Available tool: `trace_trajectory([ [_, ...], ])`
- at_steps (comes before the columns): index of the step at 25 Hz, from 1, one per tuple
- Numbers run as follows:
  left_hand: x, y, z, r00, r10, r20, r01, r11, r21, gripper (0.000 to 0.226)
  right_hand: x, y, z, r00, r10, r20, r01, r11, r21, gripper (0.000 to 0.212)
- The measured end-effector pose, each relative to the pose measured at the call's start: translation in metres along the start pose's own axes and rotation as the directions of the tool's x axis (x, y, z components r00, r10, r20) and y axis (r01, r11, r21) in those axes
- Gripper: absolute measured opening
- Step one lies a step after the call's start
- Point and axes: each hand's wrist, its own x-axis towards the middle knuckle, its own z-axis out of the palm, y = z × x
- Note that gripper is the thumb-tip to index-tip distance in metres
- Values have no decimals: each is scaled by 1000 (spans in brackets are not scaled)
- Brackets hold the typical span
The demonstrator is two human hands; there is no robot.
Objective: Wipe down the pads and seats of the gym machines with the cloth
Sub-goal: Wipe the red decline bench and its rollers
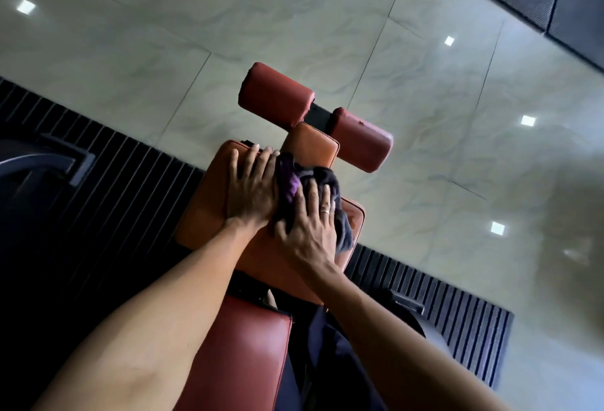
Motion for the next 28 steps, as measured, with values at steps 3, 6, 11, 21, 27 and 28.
trace_trajectory([
  [3,0,-5,-4,998,57,24,-55,997,-60,52,-10,40,-7,979,-201,44,206,963,-175,69],
  [6,-14,-14,-11,994,112,16,-110,989,-100,54,19,49,-23,984,-170,55,178,963,-204,66],
  [11,-42,-20,-11,995,83,-49,-87,991,-102,53,20,-9,1,1000,29,4,-28,999,-38,69],
  [21,-83,-26,-13,994,102,-26,-103,994,-38,53,9,28,-3,1000,-22,-20,21,996,-85,66],
  [27,-99,-29,-16,995,96,33,-96,995,4,57,-64,-1,41,976,-214,-26,209,968,-139,68],
  [28,-100,-31,-18,993,104,48,-105,995,-1,58,-76,13,42,956,-293,-4,288,943,-165,67],
])
